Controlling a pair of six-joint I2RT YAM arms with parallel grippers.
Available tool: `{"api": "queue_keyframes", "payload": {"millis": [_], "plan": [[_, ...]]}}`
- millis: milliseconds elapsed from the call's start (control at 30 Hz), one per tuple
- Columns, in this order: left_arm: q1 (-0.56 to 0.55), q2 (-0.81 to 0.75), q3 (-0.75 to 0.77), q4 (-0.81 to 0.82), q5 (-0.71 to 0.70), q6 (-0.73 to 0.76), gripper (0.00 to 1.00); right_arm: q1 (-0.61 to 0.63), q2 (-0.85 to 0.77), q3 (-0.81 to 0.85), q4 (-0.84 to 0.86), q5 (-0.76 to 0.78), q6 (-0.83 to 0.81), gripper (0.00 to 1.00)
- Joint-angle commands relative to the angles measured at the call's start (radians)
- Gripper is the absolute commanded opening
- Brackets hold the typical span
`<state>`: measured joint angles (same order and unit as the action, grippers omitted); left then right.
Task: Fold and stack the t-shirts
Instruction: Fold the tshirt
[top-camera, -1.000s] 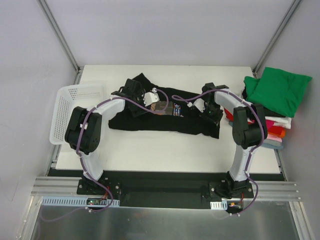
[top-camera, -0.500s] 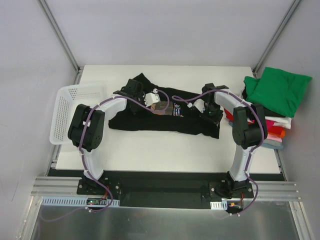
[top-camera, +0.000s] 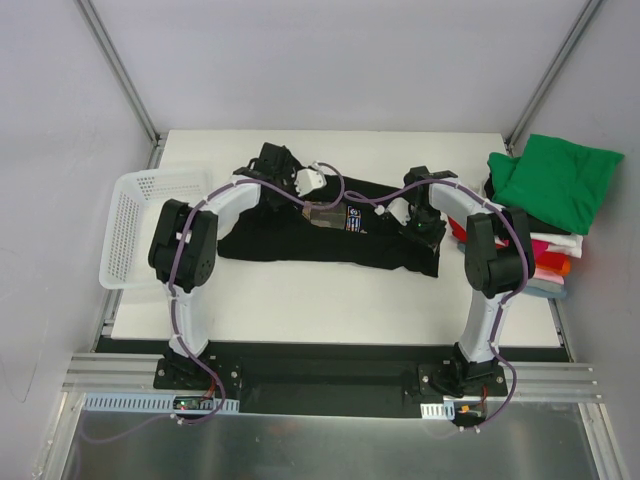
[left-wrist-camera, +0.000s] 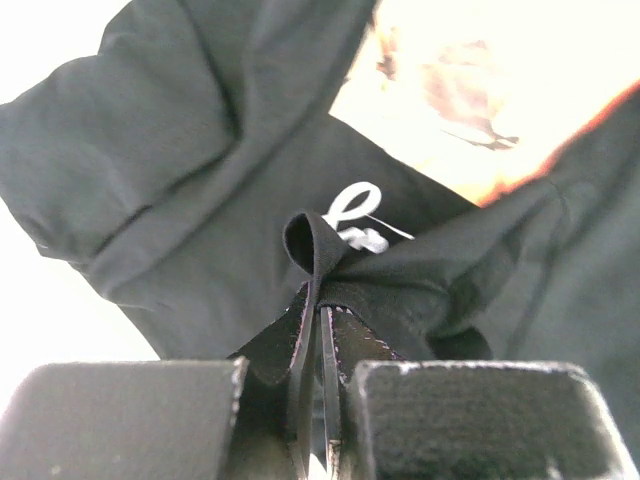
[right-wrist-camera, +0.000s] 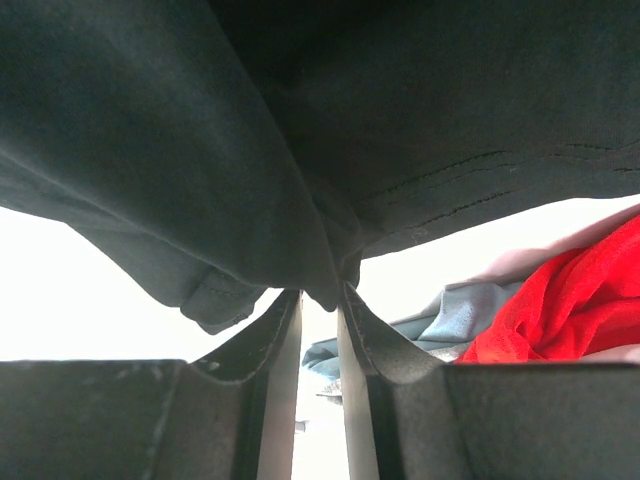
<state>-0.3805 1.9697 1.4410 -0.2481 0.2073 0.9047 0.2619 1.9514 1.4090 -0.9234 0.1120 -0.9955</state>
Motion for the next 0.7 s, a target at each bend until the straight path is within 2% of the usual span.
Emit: {"api": "queue_keyframes", "payload": {"millis": [0, 100, 267, 400, 433, 500, 567, 667], "plan": [[-0.003, 0.058, 0.099, -0.005, -0.077, 0.013, 0.0, -0.004, -0.045, -0.004, -0.031, -0.015, 0.009, 0.23], [0.002, 0.098, 0.16, -0.002, -0.104, 0.016, 0.0, -0.004, -0.045, -0.004, -0.031, -0.018, 0.011, 0.23], [0.005, 0.146, 0.229, 0.003, -0.17, 0.039, 0.16, -0.004, -0.046, -0.01, -0.031, -0.017, 0.012, 0.22], [0.011, 0.138, 0.236, 0.009, -0.187, 0.036, 0.42, -0.004, -0.046, -0.013, -0.032, -0.015, 0.012, 0.22], [0.012, 0.124, 0.228, 0.013, -0.19, 0.033, 0.51, -0.004, -0.045, -0.013, -0.032, -0.018, 0.012, 0.22], [0.014, 0.101, 0.211, 0.015, -0.19, 0.019, 0.54, -0.006, -0.045, -0.013, -0.032, -0.02, 0.015, 0.22], [0.014, 0.037, 0.148, 0.017, -0.177, 0.007, 0.59, -0.006, -0.048, -0.018, -0.031, -0.023, 0.014, 0.22], [0.012, -0.078, 0.041, 0.017, -0.155, -0.018, 0.6, -0.004, -0.048, -0.024, -0.026, -0.021, 0.014, 0.22]]}}
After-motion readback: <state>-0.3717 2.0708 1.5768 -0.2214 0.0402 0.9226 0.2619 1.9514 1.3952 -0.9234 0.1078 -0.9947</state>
